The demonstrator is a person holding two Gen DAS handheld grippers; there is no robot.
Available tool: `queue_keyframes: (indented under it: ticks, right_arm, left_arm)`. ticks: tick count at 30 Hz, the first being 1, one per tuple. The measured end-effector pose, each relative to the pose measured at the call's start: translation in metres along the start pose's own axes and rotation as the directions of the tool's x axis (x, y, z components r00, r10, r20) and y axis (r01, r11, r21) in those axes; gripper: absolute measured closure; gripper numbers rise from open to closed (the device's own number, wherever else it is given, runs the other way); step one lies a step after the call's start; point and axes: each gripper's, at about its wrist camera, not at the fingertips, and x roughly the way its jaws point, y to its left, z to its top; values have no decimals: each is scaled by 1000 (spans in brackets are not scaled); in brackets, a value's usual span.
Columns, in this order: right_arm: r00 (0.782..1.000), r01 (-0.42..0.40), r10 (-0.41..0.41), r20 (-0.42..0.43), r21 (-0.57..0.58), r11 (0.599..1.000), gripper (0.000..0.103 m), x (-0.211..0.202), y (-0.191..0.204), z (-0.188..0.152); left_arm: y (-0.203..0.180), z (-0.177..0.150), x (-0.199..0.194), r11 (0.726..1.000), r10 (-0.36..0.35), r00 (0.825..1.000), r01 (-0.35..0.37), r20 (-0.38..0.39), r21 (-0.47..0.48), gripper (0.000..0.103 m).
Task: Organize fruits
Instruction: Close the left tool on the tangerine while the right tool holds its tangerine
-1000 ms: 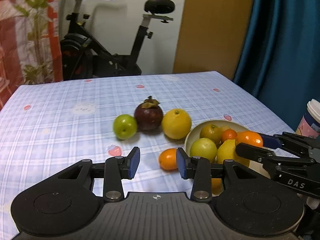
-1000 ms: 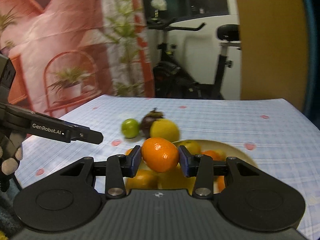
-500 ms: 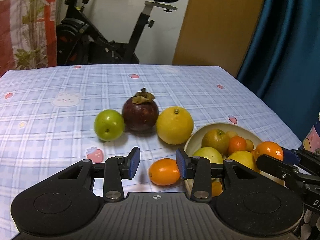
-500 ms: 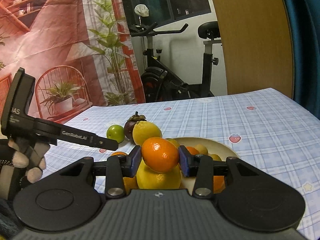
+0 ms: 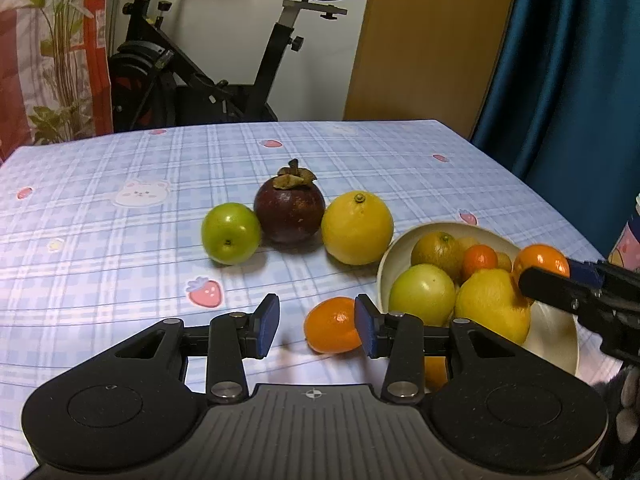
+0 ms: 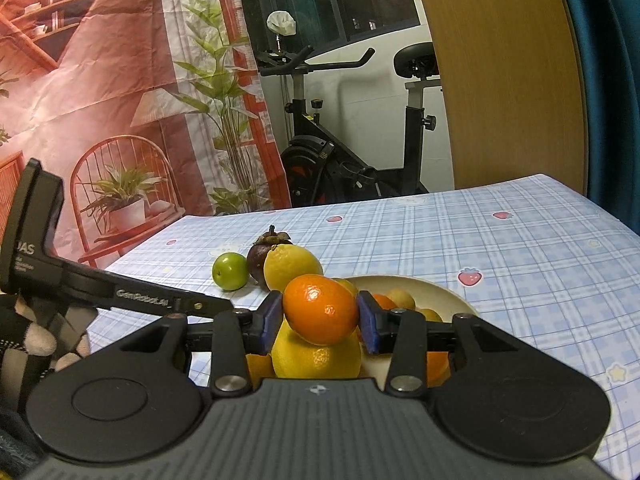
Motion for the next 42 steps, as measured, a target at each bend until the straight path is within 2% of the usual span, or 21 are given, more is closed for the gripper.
queue_keyframes:
  ticks: [6,10,13,16,20,23,28,31,35,42]
  right_arm:
    - [1000,0,0,0,-1,1000,60,0,0,0]
    - [1000,-1,1,0,-1,1000,60,0,0,0]
    - [1000,-1,1,0,-1,1000,60,0,0,0]
    - [1000,-3,3,-1,-2,1000,60,0,0,0]
    - [1000,-3,3,-1,-2,1000,60,0,0,0]
    - [1000,-4,4,-1,-1,1000,60,0,1,0]
    - [1000,-6,6,-1,2,1000,60,0,0,0]
    - [1000,-5,5,-1,2,1000,60,0,0,0]
    - [1000,-6,6,-1,1,1000,60,0,0,0]
    - [1000,-6,6,-2,-1,1000,60,0,0,0]
  left_arm:
    - [9,1,-10,998,58,998,-58,4,-23,59]
    - [11,7,-13,996,12,1000,-10,25,-86,57]
    - [1,12,-2,996,-28,999,29,18,-80,56]
    - [-5,12,12,998,-40,999,40,-11,-57,56]
    - [-7,10,31,993,-86,994,80,-69,-90,55]
    - [-10,5,34,995,-76,994,71,-74,-65,54]
    - [-4,3,32,990,-98,993,91,-64,-108,55]
    - [-3,0,25,989,-100,994,94,-47,-114,57]
    - [2,-5,13,990,-88,995,83,-38,-117,72]
    - [13,-14,5,987,-70,997,64,-31,-147,73]
